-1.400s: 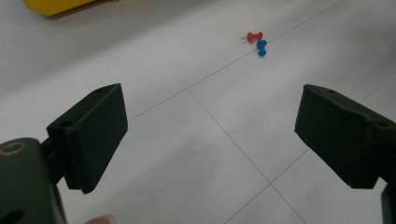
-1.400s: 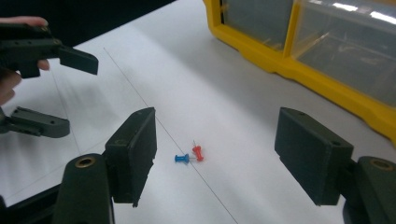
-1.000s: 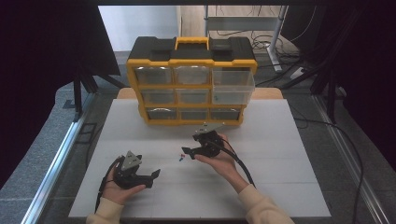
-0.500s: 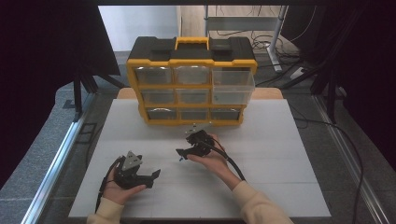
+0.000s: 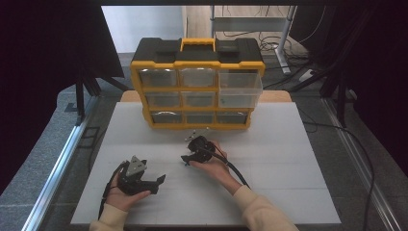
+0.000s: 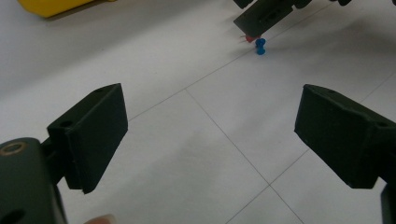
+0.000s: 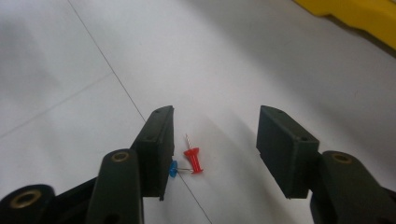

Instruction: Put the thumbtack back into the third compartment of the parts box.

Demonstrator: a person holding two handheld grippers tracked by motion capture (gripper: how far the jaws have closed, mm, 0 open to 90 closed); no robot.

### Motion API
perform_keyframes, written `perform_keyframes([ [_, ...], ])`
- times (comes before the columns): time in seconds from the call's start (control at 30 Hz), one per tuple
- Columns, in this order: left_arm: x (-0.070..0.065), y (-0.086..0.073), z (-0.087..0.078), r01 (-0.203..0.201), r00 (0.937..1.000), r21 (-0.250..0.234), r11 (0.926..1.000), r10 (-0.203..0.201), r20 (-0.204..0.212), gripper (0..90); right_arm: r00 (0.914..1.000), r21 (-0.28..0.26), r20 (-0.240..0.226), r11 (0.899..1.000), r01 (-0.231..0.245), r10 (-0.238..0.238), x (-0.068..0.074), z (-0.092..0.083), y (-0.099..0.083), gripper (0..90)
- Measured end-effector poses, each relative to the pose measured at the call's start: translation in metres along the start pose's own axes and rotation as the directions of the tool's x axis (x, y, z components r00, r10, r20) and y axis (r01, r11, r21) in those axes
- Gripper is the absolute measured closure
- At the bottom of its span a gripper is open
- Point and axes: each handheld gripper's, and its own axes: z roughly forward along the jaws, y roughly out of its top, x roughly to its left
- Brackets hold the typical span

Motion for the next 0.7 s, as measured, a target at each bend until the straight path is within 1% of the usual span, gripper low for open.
perform_keyframes([
  [0.03,-0.0002,0.0,0.0001,0.0,1.0,0.0,1.0,0.0,0.0,9.9,1.0,0.004,-0.001,1.0,0.004,-0.004,0.0007,0.0007,-0.0002,49.2],
  [0.07,-0.0003,0.0,0.0,-0.001,1.0,-0.001,1.0,0.001,-0.001,9.9,1.0,0.008,-0.004,1.0,-0.003,0.003,0.0023,0.0013,-0.0003,50.2],
  [0.1,-0.0005,0.0001,-0.0002,-0.002,1.0,-0.004,1.0,0.002,-0.005,10.0,0.9999,0.015,0.004,1.0,0.01,-0.01,0.0027,0.0017,-0.0006,52.1],
  [0.23,0.0,0.0,-0.0007,0.0,1.0,-0.006,1.0,-0.001,-0.01,10.1,0.9998,0.034,-0.005,0.999,0.02,-0.02,0.0051,0.0041,-0.0018,59.6],
  [0.33,-0.0002,0.0,-0.0003,0.0,1.0,-0.005,1.0,0.0,-0.009,10.2,0.9989,0.046,0.03,0.998,0.034,-0.036,0.0089,0.0037,-0.0018,67.7],
  [0.53,-0.0016,0.0,0.0004,-0.006,1.0,-0.001,1.0,0.006,-0.007,10.1,0.9996,0.05,0.021,0.999,0.016,-0.017,0.0092,0.0029,-0.0021,82.3],
  [0.6,-0.0019,0.0,0.0004,-0.007,1.0,0.0,1.0,0.007,-0.006,10.1,0.9998,0.049,0.017,0.999,0.004,-0.005,0.0089,0.0026,-0.0024,82.6],
  [0.63,-0.0019,0.0,0.0005,-0.007,1.0,0.0,1.0,0.007,-0.006,10.1,0.9998,0.051,0.021,0.999,0.002,-0.004,0.0088,0.0025,-0.0025,82.7],
  [0.7,-0.0019,0.0,0.0005,-0.007,1.0,0.0,1.0,0.007,-0.006,10.1,0.9999,0.046,0.013,0.999,-0.002,0.001,0.0083,0.0024,-0.0027,83.0],
])
